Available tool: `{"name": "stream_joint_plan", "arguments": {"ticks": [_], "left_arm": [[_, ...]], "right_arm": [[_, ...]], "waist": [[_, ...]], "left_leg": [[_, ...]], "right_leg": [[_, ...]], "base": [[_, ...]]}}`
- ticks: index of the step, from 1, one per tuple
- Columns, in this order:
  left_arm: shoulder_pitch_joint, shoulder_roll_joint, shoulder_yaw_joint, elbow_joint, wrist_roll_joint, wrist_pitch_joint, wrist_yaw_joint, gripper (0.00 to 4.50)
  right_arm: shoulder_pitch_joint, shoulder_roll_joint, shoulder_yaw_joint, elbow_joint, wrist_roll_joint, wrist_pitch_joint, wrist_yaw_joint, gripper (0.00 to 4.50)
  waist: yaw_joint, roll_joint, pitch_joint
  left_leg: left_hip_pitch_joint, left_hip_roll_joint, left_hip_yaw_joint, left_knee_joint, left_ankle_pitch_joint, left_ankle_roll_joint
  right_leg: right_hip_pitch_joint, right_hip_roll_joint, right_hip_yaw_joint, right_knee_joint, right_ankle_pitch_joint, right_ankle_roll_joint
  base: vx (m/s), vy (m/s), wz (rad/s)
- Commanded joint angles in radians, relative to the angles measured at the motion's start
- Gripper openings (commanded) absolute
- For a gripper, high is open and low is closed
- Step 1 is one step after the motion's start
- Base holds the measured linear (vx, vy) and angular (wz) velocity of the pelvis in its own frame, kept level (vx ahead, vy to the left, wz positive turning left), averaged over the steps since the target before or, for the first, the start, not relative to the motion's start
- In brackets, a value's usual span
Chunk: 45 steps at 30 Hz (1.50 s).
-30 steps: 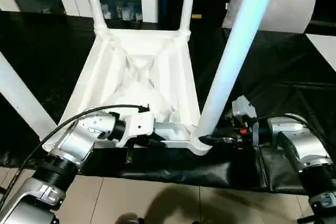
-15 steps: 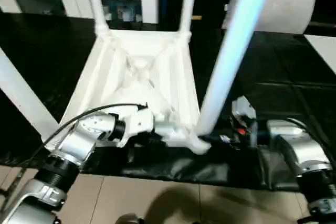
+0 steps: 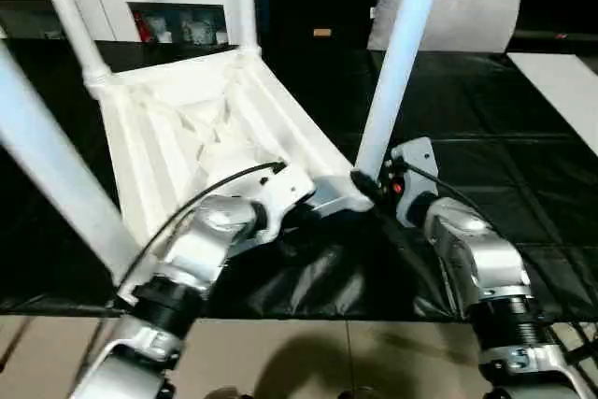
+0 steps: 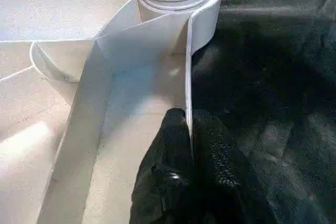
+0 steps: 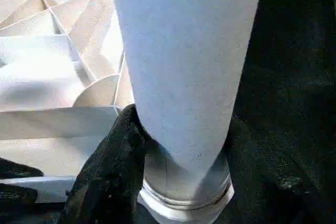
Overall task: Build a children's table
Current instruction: Rotate leg to tighten
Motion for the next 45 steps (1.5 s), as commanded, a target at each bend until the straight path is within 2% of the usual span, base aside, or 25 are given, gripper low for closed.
{"name": "stream_joint_plan", "arguments": {"ticks": [1, 2, 3, 7, 9, 10, 11, 12, 14, 15, 16, 18, 21, 22, 24, 25, 26, 31, 33, 34, 35, 37, 40, 42, 45], "left_arm": [[-0.009, -0.051, -0.05, -0.039, -0.014, -0.022, 0.013, 0.0], [-0.008, -0.05, -0.049, -0.04, -0.013, -0.022, 0.013, 0.0], [-0.007, -0.017, -0.042, -0.041, -0.008, -0.038, 0.0, 0.0], [-0.008, 0.024, -0.035, -0.029, -0.006, -0.078, -0.028, 0.0], [-0.001, 0.065, -0.027, -0.027, -0.015, -0.121, -0.073, 0.0], [0.001, 0.081, -0.024, -0.03, -0.024, -0.133, -0.101, 0.0], [0.003, 0.094, -0.022, -0.032, -0.03, -0.136, -0.12, 0.0], [0.001, 0.11, -0.025, -0.026, -0.031, -0.155, -0.14, 0.0], [-0.001, 0.143, -0.032, -0.014, -0.033, -0.188, -0.178, 0.0], [-0.003, 0.161, -0.036, -0.009, -0.036, -0.204, -0.202, 0.0], [0.002, 0.195, -0.043, -0.01, -0.053, -0.243, -0.269, 0.0], [0.003, 0.213, -0.049, -0.011, -0.062, -0.262, -0.307, 0.0], [-0.001, 0.241, -0.069, 0.003, -0.063, -0.311, -0.362, 0.0], [0.003, 0.258, -0.081, 0.007, -0.069, -0.349, -0.404, 0.0], [0.007, 0.267, -0.089, 0.004, -0.07, -0.366, -0.424, 0.0], [0.009, 0.272, -0.093, 0.004, -0.071, -0.378, -0.435, 0.0], [0.015, 0.281, -0.103, -0.003, -0.081, -0.398, -0.464, 0.0], [0.024, 0.294, -0.109, -0.023, -0.108, -0.419, -0.518, 0.0], [0.031, 0.3, -0.114, -0.027, -0.107, -0.431, -0.531, 0.0], [0.036, 0.304, -0.118, -0.031, -0.108, -0.434, -0.538, 0.0], [0.038, 0.306, -0.12, -0.032, -0.109, -0.438, -0.543, 0.0], [0.034, 0.307, -0.119, -0.025, -0.11, -0.443, -0.544, 0.0], [0.033, 0.31, -0.119, -0.014, -0.106, -0.452, -0.546, 0.0], [0.035, 0.312, -0.119, -0.014, -0.107, -0.453, -0.547, 0.0], [0.032, 0.31, -0.118, -0.012, -0.111, -0.451, -0.55, 0.0]], "right_arm": [[0.033, 0.037, 0.108, -0.016, 0.0, -0.005, 0.062, 2.64], [0.034, 0.035, 0.106, -0.018, 0.001, -0.006, 0.063, 2.72], [0.046, 0.003, 0.087, -0.028, 0.016, -0.041, 0.099, 2.84], [0.05, -0.041, 0.079, -0.03, 0.022, -0.081, 0.149, 3.19], [0.049, -0.096, 0.064, -0.019, 0.031, -0.123, 0.21, 3.44], [0.045, -0.12, 0.051, -0.01, 0.037, -0.136, 0.242, 3.44], [0.042, -0.139, 0.042, -0.003, 0.042, -0.148, 0.27, 3.64], [0.034, -0.163, 0.034, 0.016, 0.042, -0.175, 0.298, 3.64], [0.022, -0.208, 0.028, 0.046, 0.05, -0.222, 0.37, 3.81], [0.016, -0.233, 0.03, 0.059, 0.055, -0.232, 0.413, 3.81], [0.006, -0.277, 0.032, 0.071, 0.081, -0.237, 0.518, 3.81], [0.001, -0.303, 0.038, 0.077, 0.096, -0.242, 0.589, 3.81], [-0.005, -0.346, 0.073, 0.089, 0.107, -0.287, 0.701, 3.81], [-0.008, -0.367, 0.097, 0.102, 0.092, -0.351, 0.75, 3.81], [-0.011, -0.373, 0.104, 0.107, 0.097, -0.35, 0.779, 3.81], [-0.015, -0.375, 0.106, 0.115, 0.104, -0.347, 0.8, 3.64], [-0.029, -0.376, 0.113, 0.132, 0.127, -0.325, 0.857, 3.53], [-0.059, -0.36, 0.132, 0.179, 0.128, -0.32, 0.91, 3.26], [-0.06, -0.352, 0.138, 0.186, 0.141, -0.315, 0.926, 3.0], [-0.059, -0.349, 0.141, 0.187, 0.147, -0.312, 0.931, 3.0], [-0.06, -0.348, 0.143, 0.192, 0.15, -0.314, 0.936, 2.93], [-0.067, -0.34, 0.153, 0.209, 0.151, -0.308, 0.957, 2.6], [-0.072, -0.334, 0.155, 0.222, 0.149, -0.303, 0.968, 2.56], [-0.072, -0.334, 0.155, 0.223, 0.155, -0.285, 0.981, 2.19], [-0.077, -0.335, 0.155, 0.23, 0.159, -0.28, 0.991, 2.13]], "waist": [[0.003, -0.008, -0.053], [0.005, -0.006, -0.053], [0.005, -0.007, -0.051], [0.006, -0.004, -0.05], [0.007, -0.004, -0.051], [0.007, -0.008, -0.05], [0.007, -0.005, -0.05], [0.009, -0.004, -0.048], [0.008, -0.004, -0.05], [0.01, 0.0, -0.055], [0.011, 0.001, -0.055], [0.011, 0.002, -0.056], [0.016, 0.002, -0.057], [0.019, 0.002, -0.059], [0.024, 0.002, -0.058], [0.027, 0.003, -0.058], [0.034, -0.001, -0.06], [0.047, 0.002, -0.058], [0.052, -0.003, -0.061], [0.054, -0.006, -0.063], [0.055, -0.004, -0.063], [0.054, -0.004, -0.06], [0.053, -0.006, -0.063], [0.054, -0.005, -0.065], [0.055, -0.003, -0.063]], "left_leg": [[-0.009, 0.062, -0.022, -0.075, -0.101, 0.065], [-0.008, 0.063, -0.021, -0.074, -0.092, 0.078], [-0.008, 0.063, -0.02, -0.075, -0.104, 0.084], [-0.008, 0.067, -0.022, -0.078, -0.133, 0.087], [-0.007, 0.067, -0.022, -0.077, -0.145, 0.086], [-0.007, 0.067, -0.021, -0.077, -0.144, 0.088], [-0.008, 0.068, -0.02, -0.077, -0.139, 0.091], [-0.008, 0.07, -0.02, -0.076, -0.132, 0.094], [-0.008, 0.07, -0.018, -0.073, -0.12, 0.1], [-0.007, 0.07, -0.017, -0.069, -0.106, 0.109], [-0.008, 0.07, -0.016, -0.068, -0.092, 0.116], [-0.014, 0.072, -0.015, -0.062, -0.056, 0.146], [-0.013, 0.076, -0.015, -0.06, -0.053, 0.163], [-0.011, 0.078, -0.015, -0.059, -0.048, 0.164], [-0.01, 0.08, -0.013, -0.059, -0.05, 0.163], [-0.008, 0.081, -0.012, -0.058, -0.053, 0.163], [-0.007, 0.082, -0.012, -0.058, -0.049, 0.162], [-0.006, 0.084, -0.011, -0.06, -0.063, 0.143], [-0.006, 0.084, -0.01, -0.059, -0.063, 0.138], [-0.006, 0.084, -0.01, -0.058, -0.061, 0.139], [-0.008, 0.084, -0.012, -0.059, -0.055, 0.137], [-0.008, 0.083, -0.011, -0.059, -0.056, 0.135], [-0.008, 0.082, -0.01, -0.058, -0.051, 0.132], [-0.008, 0.082, -0.011, -0.057, -0.038, 0.134], [-0.009, 0.081, -0.01, -0.056, -0.033, 0.138]], "right_leg": [[0.048, -0.065, 0.037, -0.073, -0.117, -0.21], [0.048, -0.065, 0.036, -0.072, -0.097, -0.218], [0.048, -0.066, 0.034, -0.076, -0.117, -0.222], [0.048, -0.067, 0.033, -0.078, -0.15, -0.227], [0.049, -0.07, 0.032, -0.079, -0.162, -0.226], [0.05, -0.069, 0.032, -0.079, -0.16, -0.227], [0.049, -0.07, 0.032, -0.077, -0.154, -0.233], [0.047, -0.072, 0.031, -0.076, -0.142, -0.238], [0.049, -0.072, 0.029, -0.074, -0.121, -0.252], [0.052, -0.072, 0.027, -0.068, -0.089, -0.268], [0.051, -0.071, 0.027, -0.066, -0.063, -0.274], [0.054, -0.07, 0.023, -0.055, 0.026, -0.303], [0.055, -0.073, 0.018, -0.053, 0.028, -0.313], [0.053, -0.074, 0.016, -0.051, 0.024, -0.316], [0.052, -0.072, 0.016, -0.05, 0.015, -0.317], [0.051, -0.072, 0.016, -0.05, 0.011, -0.32], [0.051, -0.072, 0.016, -0.047, 0.01, -0.324], [0.047, -0.074, 0.016, -0.048, -0.026, -0.322], [0.048, -0.075, 0.017, -0.046, -0.025, -0.318], [0.049, -0.075, 0.016, -0.046, -0.024, -0.317], [0.05, -0.076, 0.016, -0.045, -0.027, -0.313], [0.048, -0.075, 0.017, -0.047, -0.038, -0.307], [0.049, -0.075, 0.016, -0.046, -0.034, -0.307], [0.05, -0.073, 0.015, -0.043, -0.019, -0.307], [0.048, -0.074, 0.015, -0.043, -0.012, -0.308]], "base": [[0.0, 0.0, 0.0], [0.0, 0.0, 0.0], [0.0, 0.0, 0.0], [0.0, 0.0, 0.0], [0.0, 0.0, 0.0], [0.0, 0.0, 0.0], [0.0, 0.0, 0.0], [0.0, 0.0, 0.0], [0.0, 0.0, 0.0], [0.0, 0.0, 0.0], [0.0, 0.0, 0.0], [0.0, 0.0, 0.0], [0.0, 0.0, 0.0], [0.0, 0.0, 0.0], [0.0, 0.0, 0.0], [0.0, 0.0, 0.0], [0.0, 0.0, 0.0], [0.0, 0.0, 0.0], [0.0, 0.0, 0.0], [0.0, 0.0, 0.0], [0.0, 0.0, 0.0], [0.0, 0.0, 0.0], [0.0, 0.0, 0.0], [0.0, 0.0, 0.0], [0.0, 0.0, 0.0]]}}
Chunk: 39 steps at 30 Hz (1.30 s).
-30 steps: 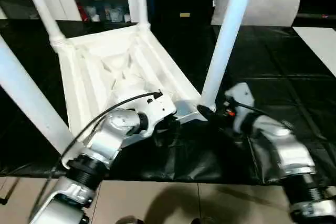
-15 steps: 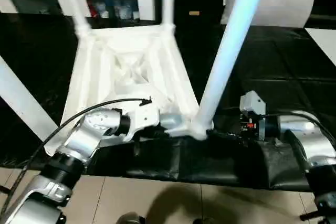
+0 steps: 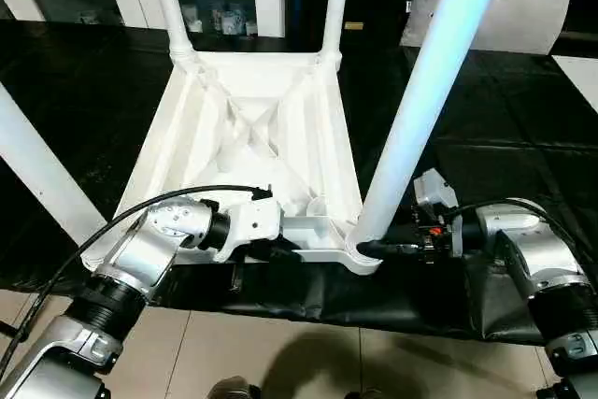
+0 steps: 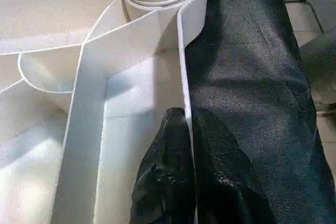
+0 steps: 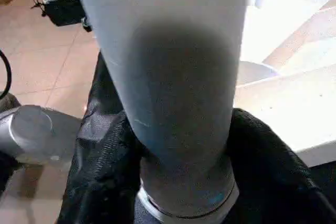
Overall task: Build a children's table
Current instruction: Rotate leg to tighten
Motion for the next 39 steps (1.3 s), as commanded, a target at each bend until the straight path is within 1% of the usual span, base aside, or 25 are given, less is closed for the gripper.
{"name": "stream_joint_plan", "arguments": {"ticks": [1, 4, 5, 6, 10, 11, 12, 13, 14, 15, 16, 19, 21, 22, 25, 26, 27, 28, 29, 31, 32, 33, 35, 36, 39], "left_arm": [[0.003, -0.002, -0.041, -0.02, 0.0, -0.026, -0.047, 0.0], [0.012, -0.013, -0.022, -0.026, -0.017, 0.003, -0.028, 0.0], [0.016, -0.018, -0.014, -0.03, -0.023, 0.016, -0.018, 0.0], [0.018, -0.022, -0.01, -0.033, -0.027, 0.026, -0.012, 0.0], [0.031, -0.071, 0.021, -0.069, -0.035, 0.141, 0.093, 0.0], [0.032, -0.077, 0.022, -0.069, -0.031, 0.147, 0.106, 0.0], [0.035, -0.111, 0.031, -0.077, -0.014, 0.185, 0.177, 0.0], [0.036, -0.131, 0.035, -0.081, -0.008, 0.209, 0.214, 0.0], [0.034, -0.162, 0.038, -0.088, 0.0, 0.237, 0.257, 0.0], [0.031, -0.184, 0.039, -0.091, 0.003, 0.255, 0.283, 0.0], [0.026, -0.204, 0.04, -0.092, 0.003, 0.272, 0.303, 0.0], [0.011, -0.261, 0.043, -0.088, 0.01, 0.313, 0.365, 0.0], [0.001, -0.328, 0.05, -0.079, 0.026, 0.354, 0.456, 0.0], [-0.004, -0.345, 0.05, -0.074, 0.035, 0.36, 0.484, 0.0], [-0.026, -0.398, 0.048, -0.045, 0.069, 0.366, 0.567, 0.0], [-0.026, -0.404, 0.049, -0.043, 0.069, 0.367, 0.57, 0.0], [-0.023, -0.408, 0.04, -0.042, 0.082, 0.369, 0.572, 0.0], [-0.022, -0.406, 0.038, -0.043, 0.086, 0.369, 0.572, 0.0], [-0.02, -0.402, 0.033, -0.045, 0.092, 0.368, 0.572, 0.0], [-0.017, -0.377, 0.028, -0.053, 0.107, 0.37, 0.557, 0.0], [-0.018, -0.376, 0.031, -0.054, 0.111, 0.373, 0.558, 0.0], [-0.019, -0.353, 0.034, -0.051, 0.121, 0.356, 0.548, 0.0], [-0.018, -0.329, 0.035, -0.049, 0.126, 0.336, 0.535, 0.0], [-0.012, -0.297, 0.036, -0.05, 0.126, 0.304, 0.51, 0.0], [-0.001, -0.26, 0.035, -0.058, 0.12, 0.283, 0.473, 0.0]], "right_arm": [[-0.018, -0.002, 0.003, 0.015, 0.009, 0.016, 0.02, 2.08], [-0.002, 0.006, 0.004, -0.009, 0.02, 0.027, 0.01, 2.02], [0.005, 0.01, 0.001, -0.017, 0.025, 0.03, 0.005, 2.01], [0.008, 0.011, -0.001, -0.022, 0.027, 0.032, 0.003, 2.01], [0.064, 0.072, 0.006, -0.125, 0.01, 0.161, -0.164, 2.0], [0.065, 0.083, 0.005, -0.129, 0.005, 0.17, -0.19, 2.0], [0.072, 0.143, -0.013, -0.147, -0.007, 0.217, -0.319, 1.99], [0.074, 0.175, -0.026, -0.156, -0.011, 0.244, -0.386, 1.99], [0.071, 0.217, -0.043, -0.162, -0.023, 0.276, -0.481, 1.99], [0.069, 0.24, -0.051, -0.163, -0.038, 0.291, -0.54, 1.99], [0.066, 0.255, -0.051, -0.16, -0.061, 0.293, -0.585, 1.99], [0.055, 0.309, -0.075, -0.156, -0.099, 0.338, -0.729, 1.99], [0.059, 0.357, -0.09, -0.19, -0.138, 0.379, -0.859, 1.99], [0.059, 0.369, -0.095, -0.196, -0.145, 0.385, -0.889, 1.99], [0.053, 0.404, -0.115, -0.198, -0.151, 0.377, -0.964, 1.99], [0.053, 0.409, -0.121, -0.197, -0.149, 0.372, -0.971, 2.33], [0.064, 0.415, -0.12, -0.208, -0.146, 0.34, -0.975, 2.54], [0.067, 0.414, -0.119, -0.211, -0.146, 0.338, -0.975, 2.67], [0.071, 0.412, -0.116, -0.217, -0.147, 0.334, -0.973, 2.69], [0.085, 0.405, -0.126, -0.254, -0.134, 0.327, -0.954, 2.86], [0.087, 0.405, -0.128, -0.262, -0.134, 0.333, -0.956, 2.95], [0.09, 0.379, -0.128, -0.259, -0.139, 0.294, -0.93, 3.13], [0.091, 0.355, -0.135, -0.252, -0.137, 0.267, -0.907, 3.23], [0.094, 0.321, -0.148, -0.246, -0.127, 0.234, -0.868, 3.32], [0.096, 0.273, -0.164, -0.239, -0.11, 0.205, -0.811, 3.59]], "waist": [[-0.002, -0.01, -0.071], [-0.002, -0.015, -0.071], [-0.002, -0.013, -0.071], [-0.002, -0.018, -0.072], [-0.004, -0.017, -0.066], [-0.007, -0.017, -0.064], [-0.014, -0.02, -0.06], [-0.019, -0.019, -0.055], [-0.029, -0.023, -0.049], [-0.038, -0.022, -0.05], [-0.047, -0.024, -0.048], [-0.056, -0.025, -0.047], [-0.06, -0.02, -0.046], [-0.061, -0.022, -0.048], [-0.059, -0.021, -0.054], [-0.059, -0.02, -0.054], [-0.055, -0.021, -0.06], [-0.053, -0.02, -0.064], [-0.052, -0.02, -0.062], [-0.049, -0.024, -0.063], [-0.047, -0.022, -0.062], [-0.046, -0.021, -0.061], [-0.046, -0.021, -0.061], [-0.044, -0.024, -0.065], [-0.046, -0.02, -0.061]], "left_leg": [[0.008, 0.066, -0.011, -0.065, -0.042, 0.13], [0.009, 0.066, -0.01, -0.065, -0.053, 0.123], [0.009, 0.066, -0.01, -0.065, -0.049, 0.121], [0.007, 0.066, -0.01, -0.065, -0.042, 0.124], [0.008, 0.067, -0.011, -0.067, -0.036, 0.123], [0.01, 0.065, -0.01, -0.07, -0.07, 0.11], [0.007, 0.062, -0.013, -0.077, -0.096, 0.087], [0.008, 0.063, -0.013, -0.081, -0.12, 0.07], [0.008, 0.058, -0.016, -0.086, -0.173, 0.038], [0.004, 0.057, -0.023, -0.092, -0.194, 0.009], [0.007, 0.058, -0.024, -0.095, -0.21, -0.002], [0.011, 0.055, -0.019, -0.092, -0.218, 0.009], [0.009, 0.054, -0.022, -0.095, -0.213, 0.0], [0.011, 0.054, -0.021, -0.095, -0.208, 0.0], [0.013, 0.052, -0.017, -0.09, -0.178, 0.015], [0.013, 0.052, -0.016, -0.09, -0.169, 0.02], [0.011, 0.052, -0.014, -0.086, -0.139, 0.035], [0.011, 0.052, -0.014, -0.084, -0.125, 0.041], [0.008, 0.052, -0.013, -0.083, -0.11, 0.052], [0.006, 0.05, -0.011, -0.081, -0.091, 0.065], [0.006, 0.051, -0.012, -0.082, -0.088, 0.069], [0.006, 0.052, -0.012, -0.083, -0.088, 0.07], [0.007, 0.054, -0.013, -0.084, -0.106, 0.068], [0.007, 0.054, -0.014, -0.083, -0.111, 0.068], [0.005, 0.054, -0.014, -0.084, -0.12, 0.07]], "right_leg": [[0.055, -0.073, 0.038, -0.047, -0.015, -0.305], [0.056, -0.073, 0.039, -0.049, -0.034, -0.302], [0.056, -0.073, 0.039, -0.047, -0.032, -0.302], [0.057, -0.073, 0.039, -0.047, -0.028, -0.3], [0.053, -0.071, 0.04, -0.049, -0.043, -0.288], [0.052, -0.073, 0.041, -0.058, -0.1, -0.277], [0.053, -0.073, 0.041, -0.065, -0.165, -0.26], [0.051, -0.072, 0.043, -0.071, -0.208, -0.248], [0.05, -0.075, 0.042, -0.083, -0.334, -0.21], [0.056, -0.08, 0.039, -0.09, -0.426, -0.173], [0.049, -0.078, 0.04, -0.097, -0.456, -0.148], [0.041, -0.074, 0.045, -0.103, -0.457, -0.135], [0.044, -0.073, 0.043, -0.103, -0.472, -0.12], [0.042, -0.072, 0.044, -0.104, -0.461, -0.118], [0.043, -0.068, 0.048, -0.096, -0.339, -0.142], [0.042, -0.067, 0.048, -0.096, -0.316, -0.148], [0.048, -0.068, 0.048, -0.089, -0.246, -0.168], [0.05, -0.069, 0.047, -0.085, -0.222, -0.174], [0.051, -0.068, 0.046, -0.083, -0.189, -0.184], [0.055, -0.069, 0.046, -0.081, -0.164, -0.19], [0.055, -0.069, 0.045, -0.081, -0.164, -0.191], [0.054, -0.069, 0.044, -0.081, -0.167, -0.193], [0.054, -0.07, 0.043, -0.082, -0.185, -0.191], [0.058, -0.071, 0.043, -0.081, -0.186, -0.188], [0.055, -0.07, 0.042, -0.082, -0.198, -0.189]], "base": [[0.0, 0.0, 0.0], [0.0, 0.0, 0.0], [0.0, 0.0, 0.0], [0.0, 0.0, 0.0], [0.0, 0.0, 0.0], [0.0, 0.0, 0.0], [0.0, 0.0, 0.0], [0.0, 0.0, 0.0], [-0.057, -0.006, -0.07], [-0.075, -0.004, -0.1], [0.0, 0.0, 0.0], [0.0, 0.0, 0.0], [0.0, 0.0, 0.0], [0.0, 0.0, 0.0], [0.0, 0.0, 0.0], [0.0, 0.0, 0.0], [0.0, 0.0, 0.0], [0.0, 0.0, 0.0], [0.0, 0.0, 0.0], [0.0, 0.0, 0.0], [0.0, 0.0, 0.0], [0.0, 0.0, 0.0], [0.0, 0.0, 0.0], [0.0, 0.0, 0.0], [0.0, 0.0, 0.0]]}}
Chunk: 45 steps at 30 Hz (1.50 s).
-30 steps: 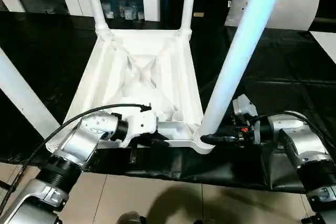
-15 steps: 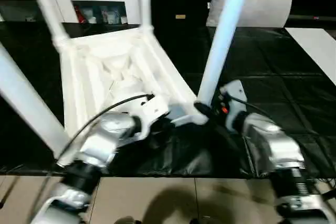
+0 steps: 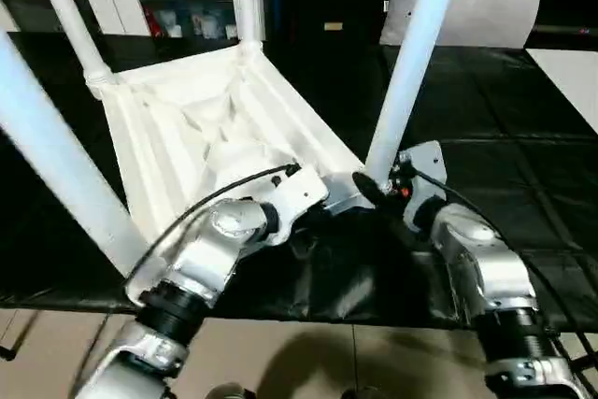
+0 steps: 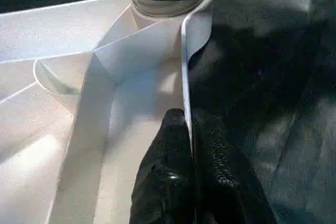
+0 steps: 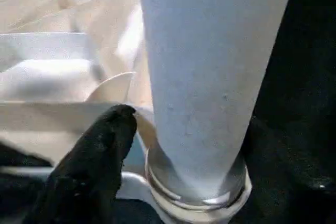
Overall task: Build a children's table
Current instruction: Rotate leg to tighten
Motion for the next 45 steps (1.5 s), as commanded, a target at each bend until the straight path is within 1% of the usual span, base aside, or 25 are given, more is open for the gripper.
{"name": "stream_joint_plan", "arguments": {"ticks": [1, 3, 4, 6, 8, 9, 10, 11, 13, 14, 16, 17, 20, 23, 24, 28, 30, 32, 33, 35, 36, 38, 41, 43, 45], "left_arm": [[0.009, 0.02, -0.011, -0.018, -0.01, -0.052, -0.038, 0.0], [0.012, 0.051, -0.015, -0.015, -0.013, -0.073, -0.074, 0.0], [0.012, 0.051, -0.015, -0.015, -0.013, -0.073, -0.074, 0.0], [0.022, 0.098, -0.021, -0.009, -0.029, -0.119, -0.147, 0.0], [0.026, 0.114, -0.027, -0.008, -0.034, -0.143, -0.175, 0.0], [0.03, 0.132, -0.031, -0.008, -0.047, -0.164, -0.212, 0.0], [0.03, 0.168, -0.038, 0.0, -0.068, -0.204, -0.284, 0.0], [0.028, 0.176, -0.038, 0.004, -0.073, -0.215, -0.299, 0.0], [0.023, 0.205, -0.037, 0.015, -0.092, -0.234, -0.362, 0.0], [0.023, 0.206, -0.037, 0.015, -0.092, -0.234, -0.363, 0.0], [0.023, 0.231, -0.039, 0.009, -0.115, -0.246, -0.425, 0.0], [0.02, 0.248, -0.041, 0.002, -0.136, -0.244, -0.472, 0.0], [0.012, 0.262, -0.045, 0.007, -0.151, -0.25, -0.511, 0.0], [0.009, 0.27, -0.05, 0.014, -0.155, -0.261, -0.529, 0.0], [0.011, 0.273, -0.051, 0.015, -0.158, -0.266, -0.538, 0.0], [0.01, 0.272, -0.05, 0.01, -0.165, -0.262, -0.554, 0.0], [0.011, 0.271, -0.05, 0.015, -0.165, -0.266, -0.561, 0.0], [0.012, 0.271, -0.05, 0.016, -0.164, -0.267, -0.56, 0.0], [0.011, 0.269, -0.049, 0.018, -0.164, -0.267, -0.555, 0.0], [0.01, 0.268, -0.049, 0.02, -0.164, -0.267, -0.553, 0.0], [0.006, 0.267, -0.048, 0.026, -0.163, -0.27, -0.552, 0.0], [0.004, 0.267, -0.044, 0.034, -0.162, -0.273, -0.55, 0.0], [0.009, 0.267, -0.041, 0.032, -0.165, -0.267, -0.546, 0.0], [0.012, 0.265, -0.038, 0.024, -0.17, -0.258, -0.544, 0.0], [0.014, 0.261, -0.034, 0.022, -0.167, -0.244, -0.526, 0.0]], "right_arm": [[0.0, -0.038, 0.008, -0.004, 0.026, -0.037, 0.071, 3.68], [-0.003, -0.085, 0.011, 0.006, 0.024, -0.06, 0.127, 3.9], [-0.003, -0.085, 0.011, 0.006, 0.024, -0.06, 0.127, 3.9], [-0.001, -0.156, 0.027, -0.002, 0.029, -0.089, 0.236, 4.2], [0.0, -0.175, 0.031, -0.006, 0.035, -0.1, 0.273, 4.27], [-0.001, -0.199, 0.039, -0.005, 0.036, -0.117, 0.315, 4.27], [-0.012, -0.245, 0.062, 0.013, 0.042, -0.16, 0.409, 4.27], [-0.016, -0.256, 0.068, 0.02, 0.045, -0.17, 0.434, 4.27], [-0.027, -0.284, 0.089, 0.039, 0.068, -0.183, 0.536, 4.27], [-0.027, -0.285, 0.089, 0.039, 0.068, -0.183, 0.538, 4.27], [-0.034, -0.301, 0.1, 0.051, 0.096, -0.177, 0.621, 4.01], [-0.046, -0.313, 0.111, 0.07, 0.115, -0.167, 0.689, 4.01], [-0.063, -0.319, 0.127, 0.1, 0.123, -0.167, 0.745, 3.62], [-0.072, -0.318, 0.142, 0.121, 0.125, -0.171, 0.772, 3.52], [-0.078, -0.313, 0.154, 0.135, 0.128, -0.169, 0.796, 3.32], [-0.092, -0.303, 0.167, 0.151, 0.138, -0.16, 0.83, 2.99], [-0.098, -0.296, 0.172, 0.162, 0.139, -0.162, 0.847, 2.78], [-0.097, -0.294, 0.173, 0.162, 0.14, -0.162, 0.849, 2.72], [-0.097, -0.294, 0.175, 0.164, 0.149, -0.16, 0.856, 2.54], [-0.097, -0.294, 0.176, 0.167, 0.15, -0.161, 0.857, 2.44], [-0.098, -0.292, 0.176, 0.172, 0.149, -0.164, 0.86, 2.33], [-0.093, -0.289, 0.177, 0.171, 0.15, -0.16, 0.863, 2.13], [-0.077, -0.285, 0.177, 0.152, 0.16, -0.147, 0.869, 2.01], [-0.071, -0.28, 0.173, 0.146, 0.173, -0.137, 0.87, 1.98], [-0.063, -0.269, 0.164, 0.134, 0.186, -0.121, 0.85, 1.96]], "waist": [[0.002, -0.019, -0.06], [0.005, -0.017, -0.063], [0.004, -0.018, -0.064], [0.004, -0.022, -0.07], [0.004, -0.022, -0.071], [0.005, -0.024, -0.07], [0.006, -0.023, -0.068], [0.007, -0.022, -0.068], [0.006, -0.021, -0.069], [0.008, -0.02, -0.069], [0.013, -0.02, -0.071], [0.017, -0.02, -0.069], [0.029, -0.017, -0.069], [0.034, -0.02, -0.069], [0.036, -0.02, -0.07], [0.037, -0.022, -0.069], [0.038, -0.025, -0.072], [0.039, -0.023, -0.072], [0.04, -0.024, -0.072], [0.041, -0.024, -0.072], [0.041, -0.022, -0.069], [0.042, -0.023, -0.069], [0.043, -0.026, -0.07], [0.044, -0.025, -0.067], [0.044, -0.025, -0.068]], "left_leg": [[-0.001, 0.055, -0.016, -0.072, -0.126, 0.079], [-0.003, 0.055, -0.016, -0.066, -0.096, 0.088], [-0.002, 0.055, -0.014, -0.065, -0.089, 0.09], [-0.003, 0.054, -0.014, -0.061, -0.073, 0.106], [-0.004, 0.054, -0.013, -0.059, -0.058, 0.119], [-0.005, 0.054, -0.013, -0.059, -0.064, 0.124], [-0.004, 0.055, -0.013, -0.059, -0.072, 0.126], [-0.002, 0.056, -0.012, -0.058, -0.083, 0.127], [0.0, 0.058, -0.011, -0.057, -0.077, 0.13], [0.001, 0.06, -0.012, -0.057, -0.076, 0.135], [0.002, 0.062, -0.011, -0.055, -0.07, 0.14], [0.003, 0.064, -0.011, -0.055, -0.067, 0.143], [0.006, 0.066, -0.008, -0.053, -0.066, 0.139], [0.005, 0.065, -0.009, -0.053, -0.074, 0.13], [0.005, 0.066, -0.01, -0.054, -0.08, 0.121], [0.004, 0.065, -0.01, -0.054, -0.082, 0.113], [0.004, 0.064, -0.009, -0.053, -0.074, 0.112], [0.004, 0.065, -0.01, -0.053, -0.067, 0.113], [0.005, 0.065, -0.009, -0.053, -0.064, 0.114], [0.004, 0.065, -0.01, -0.053, -0.063, 0.116], [0.004, 0.065, -0.01, -0.053, -0.062, 0.116], [0.005, 0.064, -0.009, -0.054, -0.075, 0.111], [0.005, 0.065, -0.009, -0.054, -0.078, 0.105], [0.005, 0.065, -0.01, -0.055, -0.078, 0.105], [0.006, 0.065, -0.009, -0.055, -0.083, 0.103]], "right_leg": [[0.052, -0.069, 0.043, -0.079, -0.207, -0.193], [0.054, -0.07, 0.043, -0.073, -0.163, -0.203], [0.054, -0.069, 0.043, -0.071, -0.148, -0.208], [0.059, -0.069, 0.042, -0.065, -0.103, -0.226], [0.059, -0.069, 0.041, -0.061, -0.076, -0.237], [0.059, -0.07, 0.04, -0.063, -0.085, -0.238], [0.057, -0.071, 0.04, -0.064, -0.102, -0.237], [0.057, -0.072, 0.04, -0.064, -0.116, -0.239], [0.056, -0.07, 0.04, -0.061, -0.1, -0.251], [0.056, -0.07, 0.039, -0.059, -0.09, -0.263], [0.056, -0.07, 0.038, -0.053, -0.07, -0.276], [0.053, -0.068, 0.037, -0.052, -0.064, -0.283], [0.05, -0.068, 0.038, -0.048, -0.058, -0.297], [0.051, -0.071, 0.038, -0.049, -0.075, -0.294], [0.052, -0.072, 0.038, -0.05, -0.085, -0.289], [0.053, -0.072, 0.038, -0.05, -0.084, -0.286], [0.054, -0.071, 0.037, -0.048, -0.078, -0.288], [0.052, -0.071, 0.038, -0.047, -0.072, -0.288], [0.052, -0.07, 0.037, -0.046, -0.065, -0.289], [0.053, -0.071, 0.037, -0.045, -0.06, -0.29], [0.051, -0.07, 0.037, -0.046, -0.058, -0.29], [0.052, -0.07, 0.037, -0.048, -0.074, -0.288], [0.053, -0.071, 0.038, -0.048, -0.081, -0.285], [0.051, -0.071, 0.038, -0.049, -0.083, -0.282], [0.052, -0.07, 0.038, -0.05, -0.09, -0.282]], "base": [[0.0, 0.0, 0.0], [0.0, 0.0, 0.0], [0.0, 0.0, 0.0], [0.0, 0.0, 0.0], [0.0, 0.0, 0.0], [0.0, 0.0, 0.0], [0.0, 0.0, 0.0], [0.0, 0.0, 0.0], [0.0, 0.0, 0.0], [0.0, 0.0, 0.0], [0.0, 0.0, 0.0], [0.0, 0.0, 0.0], [0.0, 0.0, 0.0], [0.0, 0.0, 0.0], [0.0, 0.0, 0.0], [0.0, 0.0, 0.0], [0.0, 0.0, 0.0], [0.0, 0.0, 0.0], [0.0, 0.0, 0.0], [0.0, 0.0, 0.0], [0.0, 0.0, 0.0], [0.0, 0.0, 0.0], [0.0, 0.0, 0.0], [0.0, 0.0, 0.0], [0.0, 0.0, 0.0]]}}
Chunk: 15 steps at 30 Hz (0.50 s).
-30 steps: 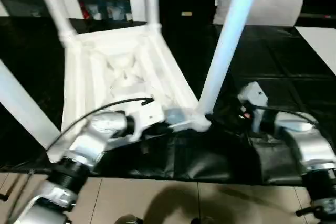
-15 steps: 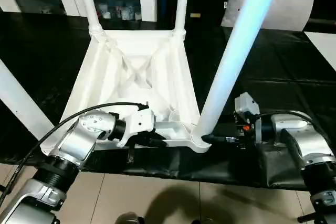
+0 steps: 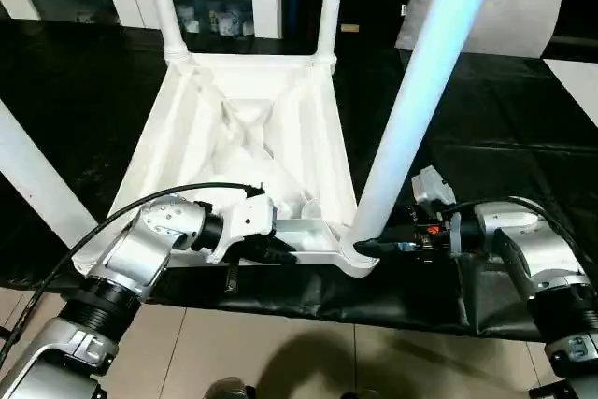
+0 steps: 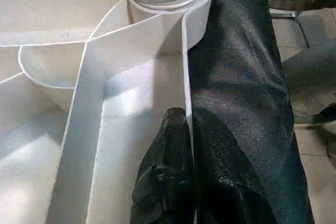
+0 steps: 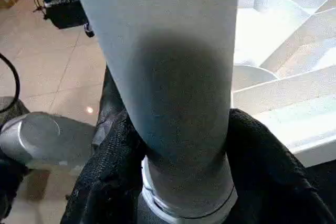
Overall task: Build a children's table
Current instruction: Rotate leg to tighten
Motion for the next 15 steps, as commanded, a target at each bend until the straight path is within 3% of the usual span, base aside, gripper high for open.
{"name": "stream_joint_plan", "arguments": {"ticks": [1, 4, 6, 8, 9, 11, 13, 14, 15], "left_arm": [[-0.006, -0.018, -0.01, -0.007, 0.006, 0.018, 0.02, 0.0], [-0.002, -0.057, 0.011, -0.017, 0.004, 0.087, 0.102, 0.0], [-0.001, -0.115, 0.018, -0.049, 0.017, 0.188, 0.201, 0.0], [-0.002, -0.141, 0.021, -0.052, 0.027, 0.218, 0.246, 0.0], [-0.005, -0.172, 0.023, -0.051, 0.036, 0.237, 0.293, 0.0], [-0.01, -0.224, 0.029, -0.05, 0.047, 0.28, 0.367, 0.0], [-0.026, -0.286, 0.032, -0.043, 0.056, 0.319, 0.439, 0.0], [-0.033, -0.302, 0.034, -0.037, 0.06, 0.327, 0.458, 0.0], [-0.043, -0.324, 0.033, -0.026, 0.066, 0.333, 0.484, 0.0]], "right_arm": [[0.023, 0.025, -0.01, -0.047, 0.037, 0.039, -0.026, 1.95], [0.052, 0.065, 0.0, -0.107, -0.006, 0.095, -0.169, 1.95], [0.036, 0.141, -0.019, -0.101, -0.056, 0.143, -0.366, 1.94], [0.026, 0.174, -0.033, -0.094, -0.069, 0.166, -0.446, 1.94], [0.014, 0.212, -0.045, -0.083, -0.097, 0.18, -0.547, 1.93], [0.004, 0.261, -0.065, -0.07, -0.122, 0.195, -0.667, 1.93], [-0.006, 0.302, -0.075, -0.064, -0.152, 0.213, -0.774, 1.93], [-0.009, 0.311, -0.076, -0.061, -0.161, 0.216, -0.803, 1.93], [-0.015, 0.325, -0.077, -0.055, -0.175, 0.22, -0.846, 1.93]], "waist": [[-0.003, -0.01, -0.069], [-0.006, -0.012, -0.066], [-0.014, -0.012, -0.055], [-0.025, -0.008, -0.046], [-0.038, -0.014, -0.049], [-0.054, -0.014, -0.048], [-0.057, -0.018, -0.05], [-0.057, -0.016, -0.047], [-0.059, -0.016, -0.05]], "left_leg": [[0.009, 0.062, -0.009, -0.07, -0.081, 0.094], [0.008, 0.062, -0.012, -0.075, -0.094, 0.073], [0.012, 0.058, -0.012, -0.082, -0.164, 0.037], [0.012, 0.057, -0.018, -0.091, -0.214, 0.01], [0.006, 0.053, -0.026, -0.095, -0.239, -0.018], [0.012, 0.052, -0.026, -0.095, -0.263, -0.029], [0.015, 0.05, -0.023, -0.092, -0.254, -0.013], [0.019, 0.049, -0.021, -0.092, -0.256, -0.005], [0.017, 0.047, -0.021, -0.091, -0.242, -0.003]], "right_leg": [[0.055, -0.07, 0.042, -0.055, -0.092, -0.276], [0.053, -0.07, 0.042, -0.059, -0.13, -0.258], [0.049, -0.074, 0.045, -0.077, -0.267, -0.225], [0.046, -0.073, 0.042, -0.088, -0.379, -0.196], [0.053, -0.077, 0.038, -0.096, -0.478, -0.146], [0.044, -0.075, 0.039, -0.104, -0.512, -0.125], [0.042, -0.074, 0.044, -0.107, -0.492, -0.12], [0.037, -0.07, 0.045, -0.109, -0.484, -0.12], [0.04, -0.069, 0.043, -0.107, -0.469, -0.122]], "base": [[0.0, 0.0, 0.0], [0.0, 0.0, 0.0], [0.0, 0.0, 0.0], [-0.052, -0.002, -0.06], [-0.053, 0.002, -0.09], [0.0, 0.0, 0.0], [0.0, 0.0, 0.0], [0.0, 0.0, 0.0], [0.0, 0.0, 0.0]]}}
